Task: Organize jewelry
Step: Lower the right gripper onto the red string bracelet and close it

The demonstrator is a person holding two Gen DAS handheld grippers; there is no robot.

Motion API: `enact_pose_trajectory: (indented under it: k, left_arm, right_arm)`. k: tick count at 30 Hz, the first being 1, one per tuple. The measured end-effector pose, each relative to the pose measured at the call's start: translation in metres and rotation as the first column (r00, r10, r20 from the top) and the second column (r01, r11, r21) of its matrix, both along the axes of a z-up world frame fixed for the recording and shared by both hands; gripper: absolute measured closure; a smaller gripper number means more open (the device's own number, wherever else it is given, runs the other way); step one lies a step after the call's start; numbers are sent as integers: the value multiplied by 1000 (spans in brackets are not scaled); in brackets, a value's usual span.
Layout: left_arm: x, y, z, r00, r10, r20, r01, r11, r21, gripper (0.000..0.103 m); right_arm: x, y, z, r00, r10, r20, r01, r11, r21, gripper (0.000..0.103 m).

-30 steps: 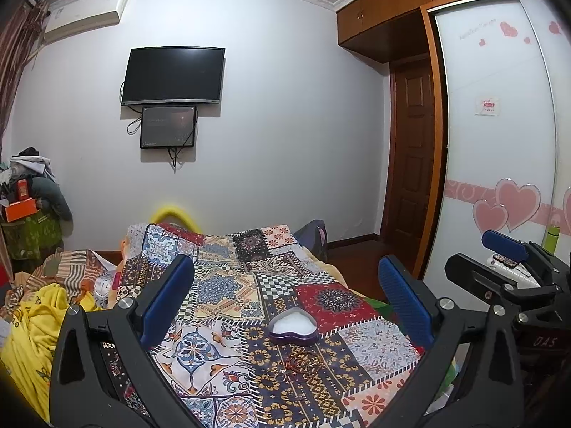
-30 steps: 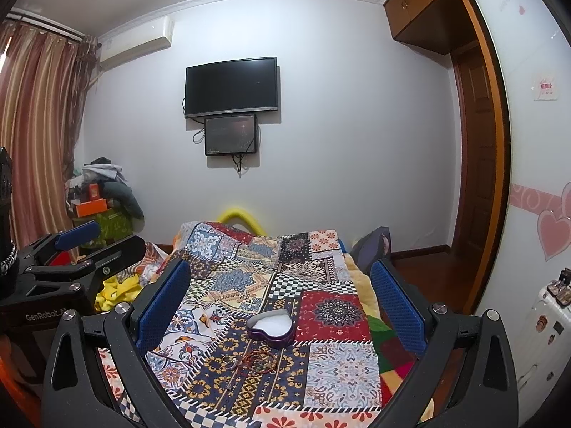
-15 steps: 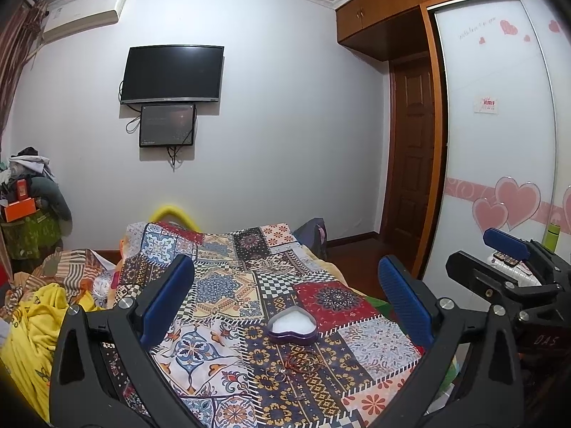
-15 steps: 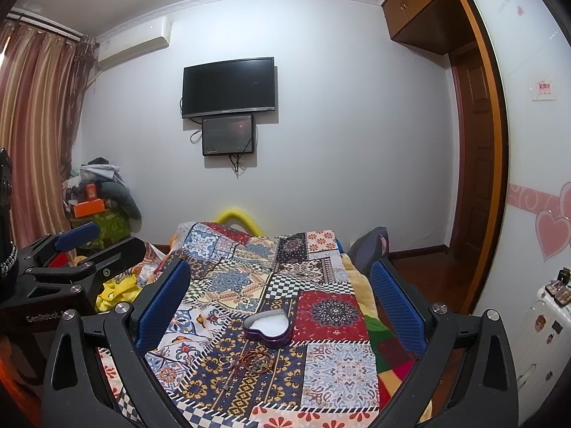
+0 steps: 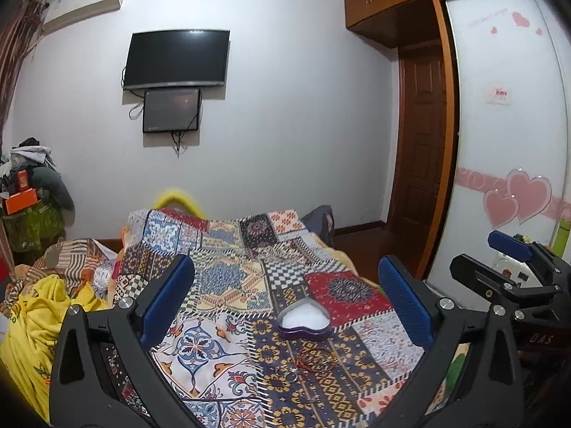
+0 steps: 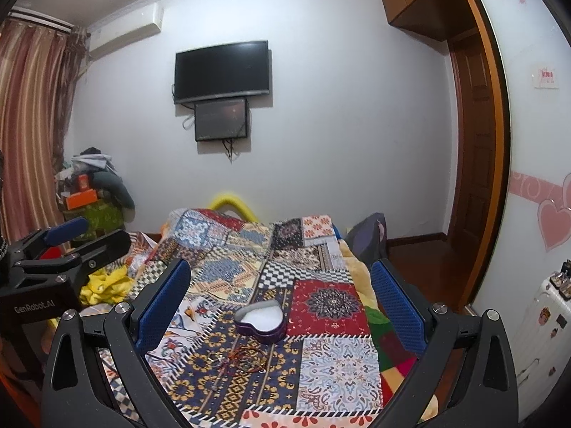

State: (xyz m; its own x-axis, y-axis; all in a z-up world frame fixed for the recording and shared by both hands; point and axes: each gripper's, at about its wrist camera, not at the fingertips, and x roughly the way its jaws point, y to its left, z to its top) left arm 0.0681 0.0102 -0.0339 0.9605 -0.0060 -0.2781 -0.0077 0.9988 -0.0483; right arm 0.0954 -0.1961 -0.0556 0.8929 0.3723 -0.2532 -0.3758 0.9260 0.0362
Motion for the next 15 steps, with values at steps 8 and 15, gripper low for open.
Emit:
enact_pose_trajectory:
  k: [8,15]
  left_arm:
    - [59,31,-46,981,8,-192,-11,1000,-11,0]
    - [107,54,-110,898,-79,-434,42,995,-94,29]
  right_arm:
    - [52,-1,-44,988,-43,-146,35,998,-58,3]
    - [89,3,-92,943,-12,-333,-17,996,-82,14]
